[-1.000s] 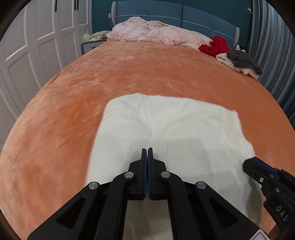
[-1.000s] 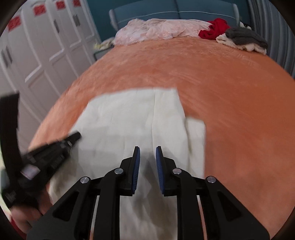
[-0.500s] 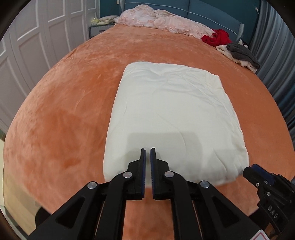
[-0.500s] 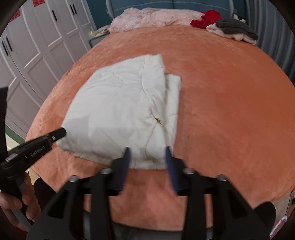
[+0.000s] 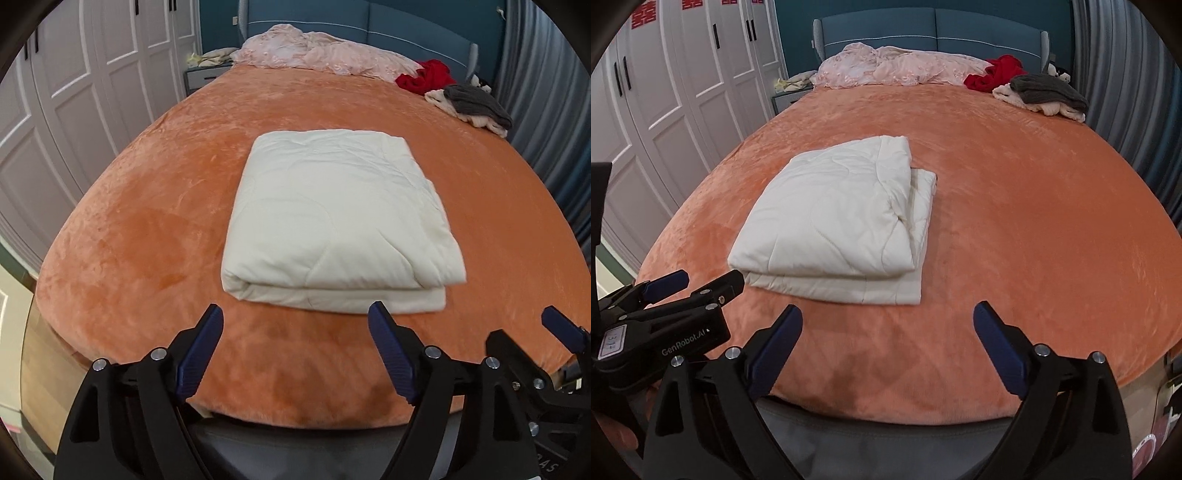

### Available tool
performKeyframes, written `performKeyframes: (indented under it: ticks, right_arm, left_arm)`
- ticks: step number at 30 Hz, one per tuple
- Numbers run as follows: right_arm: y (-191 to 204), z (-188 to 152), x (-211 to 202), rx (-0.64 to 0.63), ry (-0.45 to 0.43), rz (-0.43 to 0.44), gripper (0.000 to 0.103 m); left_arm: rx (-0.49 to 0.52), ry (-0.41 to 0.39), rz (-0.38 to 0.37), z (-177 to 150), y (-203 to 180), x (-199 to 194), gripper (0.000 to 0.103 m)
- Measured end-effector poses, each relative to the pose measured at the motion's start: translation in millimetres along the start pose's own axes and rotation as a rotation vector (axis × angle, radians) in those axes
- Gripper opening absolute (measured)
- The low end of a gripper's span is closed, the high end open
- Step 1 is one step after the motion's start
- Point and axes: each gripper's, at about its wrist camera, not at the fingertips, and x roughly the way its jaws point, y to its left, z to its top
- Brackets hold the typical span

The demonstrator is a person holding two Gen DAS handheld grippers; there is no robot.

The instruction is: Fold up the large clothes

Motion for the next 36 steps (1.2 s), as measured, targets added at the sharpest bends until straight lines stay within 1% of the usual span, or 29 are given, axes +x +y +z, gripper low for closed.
performKeyframes:
  ticks: [6,12,25,32,36]
  right_arm:
    - [1,-9,-10,0.009,-0.007,0.004,0.091]
    - [2,-16,-19,0.005,-0.013,-0.004,0.091]
    - [-1,-26,-32,0.021,-0.022,-0.014,0.091]
    - [-1,-28,-38,0.009,-0.027,-0.024,0.091]
    - [-1,-30,-40,0.013,-0.028,-0.024,0.091]
  left_arm:
    - [-0.004,0.003,0.005,-9,-1,-8,0.078]
    - [-0.007,-0.01,0.04,-20,-5,-18,0.078]
    - [0.015,-0.025,0.075,-31,-11,-30,0.078]
    - [0.003,-0.021,0.076,-36,-11,-36,0.078]
    - [0.009,-0.024,0.089,-37,-13,-38,0.078]
